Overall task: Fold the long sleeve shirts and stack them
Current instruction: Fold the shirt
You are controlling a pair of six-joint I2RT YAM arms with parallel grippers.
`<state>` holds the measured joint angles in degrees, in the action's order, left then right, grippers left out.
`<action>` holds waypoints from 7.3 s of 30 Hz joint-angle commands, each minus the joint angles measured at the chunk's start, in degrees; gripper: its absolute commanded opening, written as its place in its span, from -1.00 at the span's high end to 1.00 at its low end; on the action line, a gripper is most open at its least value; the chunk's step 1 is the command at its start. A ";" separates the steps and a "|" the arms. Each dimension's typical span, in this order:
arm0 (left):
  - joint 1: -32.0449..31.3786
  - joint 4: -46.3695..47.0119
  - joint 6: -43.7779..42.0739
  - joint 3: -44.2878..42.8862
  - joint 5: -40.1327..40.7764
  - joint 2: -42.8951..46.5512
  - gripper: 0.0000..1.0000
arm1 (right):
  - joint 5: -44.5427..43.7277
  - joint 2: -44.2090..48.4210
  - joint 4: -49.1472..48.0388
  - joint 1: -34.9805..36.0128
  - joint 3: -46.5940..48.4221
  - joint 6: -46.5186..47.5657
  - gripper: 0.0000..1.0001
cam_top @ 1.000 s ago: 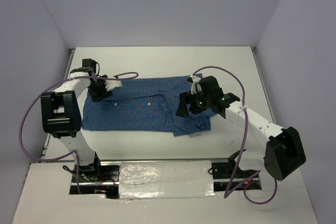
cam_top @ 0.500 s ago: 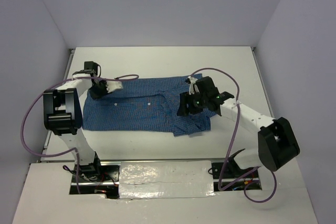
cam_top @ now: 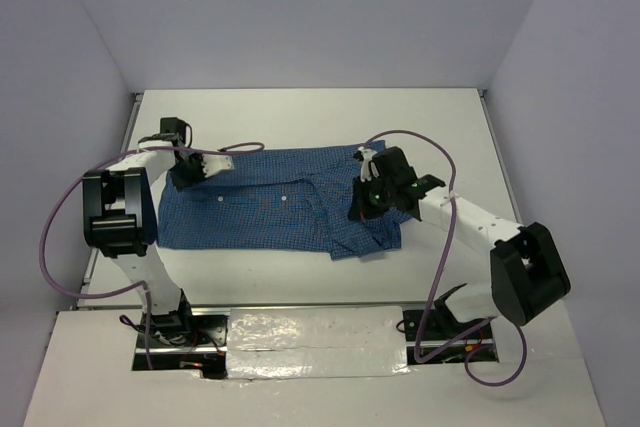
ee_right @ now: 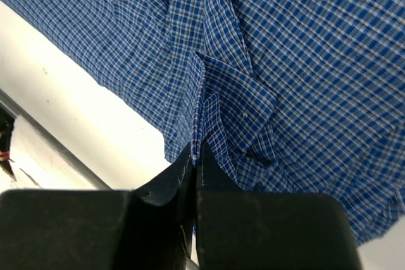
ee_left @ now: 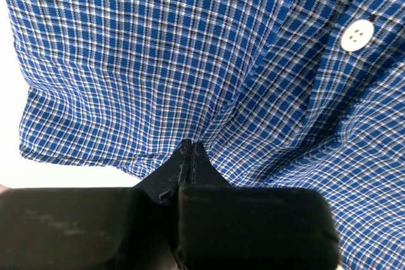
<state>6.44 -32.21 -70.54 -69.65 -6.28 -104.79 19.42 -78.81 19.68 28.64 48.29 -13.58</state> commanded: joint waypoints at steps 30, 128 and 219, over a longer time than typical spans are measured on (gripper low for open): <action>-3.62 8.64 -6.71 7.85 0.74 4.51 0.00 | 9.41 20.62 11.26 0.45 2.07 2.60 1.00; -6.61 10.41 -13.82 6.97 11.37 3.99 0.63 | 24.70 22.38 25.14 0.36 7.17 9.19 1.00; -46.87 -33.89 18.78 -26.33 -34.76 16.28 1.00 | 9.24 33.28 4.83 15.64 -5.94 -10.58 1.00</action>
<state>-41.32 -63.00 -49.08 -94.26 -42.24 -92.53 30.50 -46.39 18.55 40.97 39.64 -20.14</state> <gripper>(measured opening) 0.028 0.033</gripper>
